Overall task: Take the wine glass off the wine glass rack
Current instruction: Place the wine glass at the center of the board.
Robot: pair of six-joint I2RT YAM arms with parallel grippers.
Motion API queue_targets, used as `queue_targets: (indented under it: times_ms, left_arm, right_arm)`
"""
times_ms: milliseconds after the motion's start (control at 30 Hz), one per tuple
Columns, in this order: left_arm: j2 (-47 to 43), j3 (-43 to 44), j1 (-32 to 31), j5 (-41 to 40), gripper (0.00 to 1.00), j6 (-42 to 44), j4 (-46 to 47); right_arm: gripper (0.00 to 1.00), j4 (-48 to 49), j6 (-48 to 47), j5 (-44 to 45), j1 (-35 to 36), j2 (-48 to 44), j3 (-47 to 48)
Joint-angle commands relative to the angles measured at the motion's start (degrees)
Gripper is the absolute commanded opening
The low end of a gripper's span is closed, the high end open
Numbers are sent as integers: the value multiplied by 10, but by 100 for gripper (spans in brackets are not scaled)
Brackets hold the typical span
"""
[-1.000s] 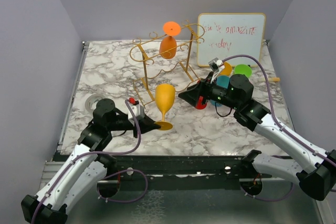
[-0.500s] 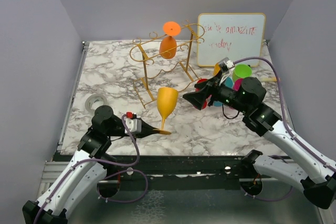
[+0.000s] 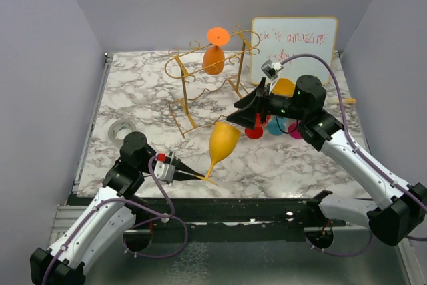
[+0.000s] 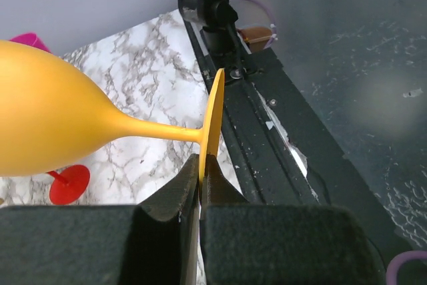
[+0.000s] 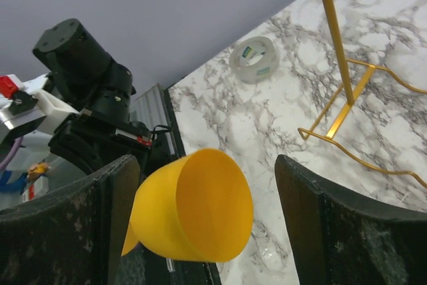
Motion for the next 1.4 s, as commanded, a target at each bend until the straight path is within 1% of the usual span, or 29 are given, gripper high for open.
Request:
queue_targets:
  times_ms: [0, 100, 300, 367, 433, 533, 600, 667, 900, 1000, 1067, 1233, 1367]
  left_arm:
    - [-2, 6, -2, 61, 0, 61, -11]
    - [-6, 7, -2, 56, 0, 62, -11]
    - [-12, 3, -2, 38, 0, 62, -11]
    - [-13, 4, -2, 40, 0, 58, -11]
    - [-12, 3, -2, 22, 0, 53, -11]
    - [-7, 2, -1, 15, 0, 53, -10]
    - [0, 2, -1, 20, 0, 54, -10]
    - [4, 1, -1, 18, 0, 53, -9]
    - [6, -4, -1, -2, 0, 53, -7]
    - [15, -3, -1, -3, 0, 47, -5]
    - [22, -2, -1, -5, 0, 44, -4]
    - [21, -5, 0, -17, 0, 45, -3]
    - [18, -7, 0, -24, 0, 43, -2]
  right_arm:
    - [86, -25, -29, -114, -7, 27, 55]
    - [78, -74, -44, -108, -8, 45, 75]
    - [75, -115, -76, -173, -8, 80, 105]
    - [70, -130, -71, -172, -8, 93, 111]
    - [67, -118, -55, -176, -8, 100, 106]
    - [66, -85, -41, -238, -8, 116, 112]
    - [66, -99, -40, -273, -8, 136, 133]
    - [66, -123, -43, -287, -8, 149, 149]
    - [66, -161, -50, -301, -8, 159, 145]
    - [65, -226, -69, -247, -8, 169, 167]
    - [64, -246, -73, -241, -8, 175, 177]
    - [61, -217, -54, -287, -8, 180, 165]
    - [60, -203, -45, -300, -8, 183, 164]
